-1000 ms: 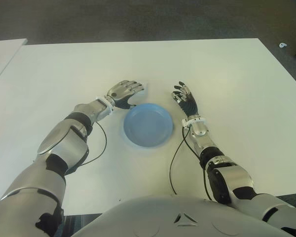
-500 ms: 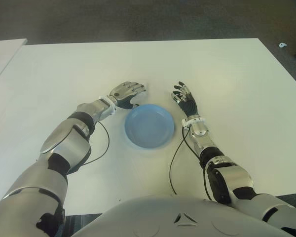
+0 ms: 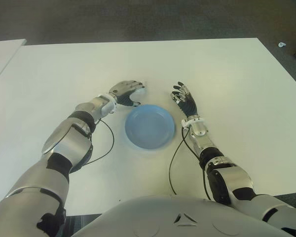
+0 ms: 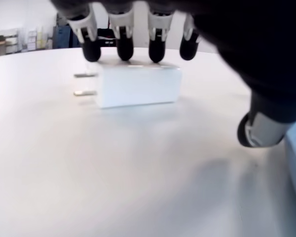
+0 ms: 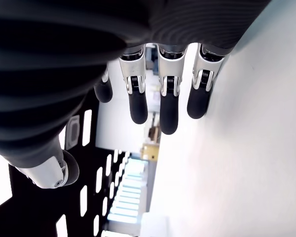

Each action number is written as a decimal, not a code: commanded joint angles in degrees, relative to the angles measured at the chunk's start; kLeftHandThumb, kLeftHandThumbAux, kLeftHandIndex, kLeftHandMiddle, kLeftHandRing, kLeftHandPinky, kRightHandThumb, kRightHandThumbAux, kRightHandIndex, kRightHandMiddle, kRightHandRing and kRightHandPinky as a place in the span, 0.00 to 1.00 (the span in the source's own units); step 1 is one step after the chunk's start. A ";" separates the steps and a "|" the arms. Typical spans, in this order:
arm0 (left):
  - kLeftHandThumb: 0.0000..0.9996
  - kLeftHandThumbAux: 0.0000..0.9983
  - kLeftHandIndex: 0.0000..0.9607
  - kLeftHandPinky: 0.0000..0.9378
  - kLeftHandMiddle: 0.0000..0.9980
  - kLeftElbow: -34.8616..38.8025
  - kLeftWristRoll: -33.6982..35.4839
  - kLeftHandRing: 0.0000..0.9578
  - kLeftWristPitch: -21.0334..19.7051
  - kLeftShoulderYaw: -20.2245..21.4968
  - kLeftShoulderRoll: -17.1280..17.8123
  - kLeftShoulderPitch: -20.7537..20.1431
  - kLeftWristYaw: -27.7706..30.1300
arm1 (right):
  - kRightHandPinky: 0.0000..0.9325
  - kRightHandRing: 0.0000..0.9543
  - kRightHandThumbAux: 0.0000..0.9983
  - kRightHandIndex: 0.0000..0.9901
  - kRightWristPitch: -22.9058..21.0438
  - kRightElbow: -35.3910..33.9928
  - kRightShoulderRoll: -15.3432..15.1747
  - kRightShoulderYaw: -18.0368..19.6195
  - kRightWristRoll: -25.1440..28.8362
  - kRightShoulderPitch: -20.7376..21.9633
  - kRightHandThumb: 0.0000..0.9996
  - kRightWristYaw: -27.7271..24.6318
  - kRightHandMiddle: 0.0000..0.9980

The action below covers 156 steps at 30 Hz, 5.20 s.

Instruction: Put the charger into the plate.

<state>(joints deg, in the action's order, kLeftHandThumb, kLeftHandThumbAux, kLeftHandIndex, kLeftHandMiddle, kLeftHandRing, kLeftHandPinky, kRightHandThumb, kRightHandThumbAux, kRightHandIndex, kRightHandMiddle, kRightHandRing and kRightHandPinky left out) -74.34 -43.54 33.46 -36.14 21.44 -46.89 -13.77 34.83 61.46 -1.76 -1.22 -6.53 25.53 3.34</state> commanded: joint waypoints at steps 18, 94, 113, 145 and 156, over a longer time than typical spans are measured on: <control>0.00 0.46 0.00 0.00 0.00 -0.99 15.33 0.00 -7.95 13.38 -1.67 2.62 21.39 | 0.25 0.26 0.56 0.00 -5.20 2.23 0.82 0.04 0.39 -6.88 0.11 -1.39 0.21; 0.00 0.49 0.00 0.07 0.01 66.69 26.31 0.03 -2.83 32.86 30.40 48.98 40.81 | 0.29 0.30 0.62 0.00 -5.27 1.39 1.29 0.65 0.36 -7.06 0.11 1.32 0.25; 0.00 0.49 0.00 0.00 0.00 44.57 -1.80 0.00 1.27 25.12 23.08 32.91 8.53 | 0.27 0.30 0.61 0.00 -4.88 2.84 1.10 0.44 -0.10 -6.02 0.09 1.25 0.26; 0.01 0.45 0.00 0.00 0.00 7.78 -7.24 0.00 -6.48 7.69 10.64 10.65 -11.41 | 0.27 0.29 0.57 0.00 -4.46 4.21 0.77 -0.24 -0.65 -5.36 0.10 0.96 0.24; 0.00 0.45 0.00 0.00 0.00 7.47 -6.93 0.00 -6.70 5.61 10.95 10.56 -11.54 | 0.25 0.30 0.57 0.00 -4.34 4.17 0.65 -0.37 -0.75 -5.45 0.10 0.88 0.25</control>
<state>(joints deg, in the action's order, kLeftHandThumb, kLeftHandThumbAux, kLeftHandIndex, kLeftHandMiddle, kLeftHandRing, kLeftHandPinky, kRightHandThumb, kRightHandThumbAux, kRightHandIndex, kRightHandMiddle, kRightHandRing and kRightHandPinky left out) -66.12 -50.67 26.83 -29.72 32.46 -35.80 -25.77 34.62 61.21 -1.40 -1.21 -6.77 25.42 4.50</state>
